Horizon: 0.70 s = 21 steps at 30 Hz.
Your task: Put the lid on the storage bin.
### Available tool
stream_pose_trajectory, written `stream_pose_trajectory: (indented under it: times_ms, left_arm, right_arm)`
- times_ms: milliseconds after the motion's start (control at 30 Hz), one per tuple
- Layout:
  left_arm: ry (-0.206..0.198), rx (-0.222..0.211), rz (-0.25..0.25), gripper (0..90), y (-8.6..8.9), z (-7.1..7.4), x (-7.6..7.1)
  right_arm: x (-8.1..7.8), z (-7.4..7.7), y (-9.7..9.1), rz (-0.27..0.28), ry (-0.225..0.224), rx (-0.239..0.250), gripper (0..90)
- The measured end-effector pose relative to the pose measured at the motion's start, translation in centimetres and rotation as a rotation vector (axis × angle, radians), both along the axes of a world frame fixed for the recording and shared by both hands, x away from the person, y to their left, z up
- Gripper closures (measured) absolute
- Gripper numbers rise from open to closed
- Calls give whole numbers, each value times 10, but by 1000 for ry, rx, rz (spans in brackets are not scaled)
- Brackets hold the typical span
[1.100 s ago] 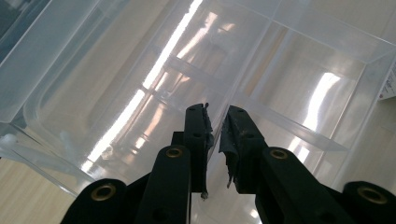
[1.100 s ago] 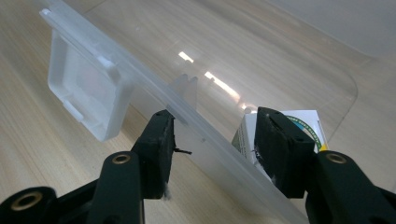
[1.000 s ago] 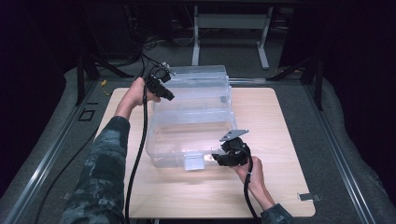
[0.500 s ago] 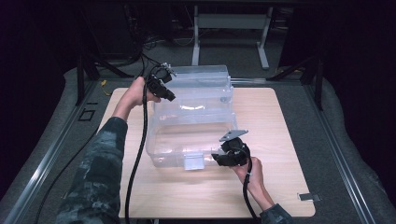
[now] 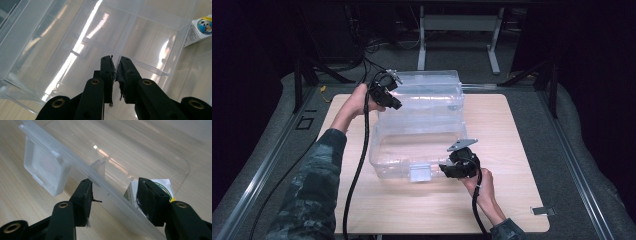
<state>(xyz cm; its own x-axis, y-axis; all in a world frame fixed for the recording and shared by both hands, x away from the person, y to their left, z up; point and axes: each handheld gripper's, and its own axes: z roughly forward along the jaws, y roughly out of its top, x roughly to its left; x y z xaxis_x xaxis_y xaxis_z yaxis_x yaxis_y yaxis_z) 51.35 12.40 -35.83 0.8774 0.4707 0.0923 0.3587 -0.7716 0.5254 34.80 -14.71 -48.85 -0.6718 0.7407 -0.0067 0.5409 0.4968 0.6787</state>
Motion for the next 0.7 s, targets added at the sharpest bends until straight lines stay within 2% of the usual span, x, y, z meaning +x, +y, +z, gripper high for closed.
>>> stream_pose_trajectory:
  times_ms: [233, 367, 600, 700]
  left_arm:
    - [-27, -20, -17, 819, 2, 0, -10]
    - [-27, -35, -28, 821, 3, 1, -16]
    - [-55, -35, -43, 825, 4, 1, -27]
    - [-54, -51, -57, 827, 6, 1, -33]
  right_arm:
    - [0, 0, 0, 2, 1, -4, 467]
    - [0, 0, 1, 0, 2, -6, 466]
    - [0, 0, 1, -1, 5, -8, 465]
    - [0, 0, 1, 1, 6, -8, 464]
